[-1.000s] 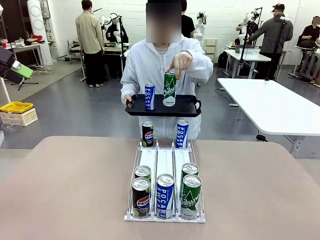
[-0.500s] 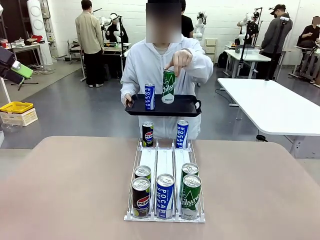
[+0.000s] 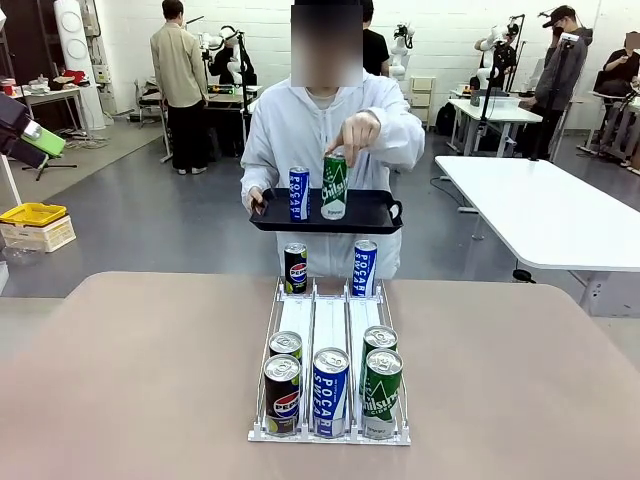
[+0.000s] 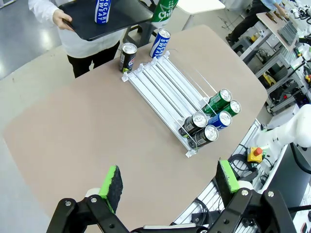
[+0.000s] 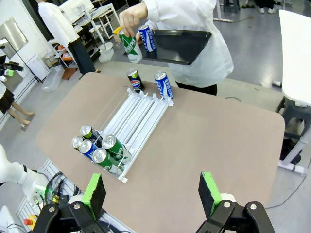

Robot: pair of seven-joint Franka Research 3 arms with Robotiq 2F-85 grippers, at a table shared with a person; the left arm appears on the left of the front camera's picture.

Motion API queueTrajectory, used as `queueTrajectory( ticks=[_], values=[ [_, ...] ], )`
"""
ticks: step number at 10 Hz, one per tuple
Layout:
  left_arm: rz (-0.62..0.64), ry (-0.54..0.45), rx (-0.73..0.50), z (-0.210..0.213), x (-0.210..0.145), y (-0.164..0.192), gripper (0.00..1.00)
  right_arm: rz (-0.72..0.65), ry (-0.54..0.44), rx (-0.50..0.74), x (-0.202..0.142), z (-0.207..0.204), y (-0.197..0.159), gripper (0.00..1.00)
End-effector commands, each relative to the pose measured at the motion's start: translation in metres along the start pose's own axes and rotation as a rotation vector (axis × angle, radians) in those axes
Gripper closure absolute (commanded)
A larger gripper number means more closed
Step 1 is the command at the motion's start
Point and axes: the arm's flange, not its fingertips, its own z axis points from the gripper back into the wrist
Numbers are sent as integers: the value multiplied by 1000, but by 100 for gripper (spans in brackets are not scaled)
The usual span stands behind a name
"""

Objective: Retrieve and hand over the desired beverage to the person.
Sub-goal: Pick up another can of the same type that the person held from the Automatic Can Dispenser.

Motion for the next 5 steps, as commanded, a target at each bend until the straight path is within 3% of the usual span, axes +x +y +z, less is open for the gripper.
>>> queueTrajectory(
  ticks=[1,5],
  values=[
    [3,-2,0,1,0,2,0,-3,1,0,1,-1,0,0],
    [3,-2,0,1,0,2,0,-3,1,0,1,-1,0,0]
  ],
)
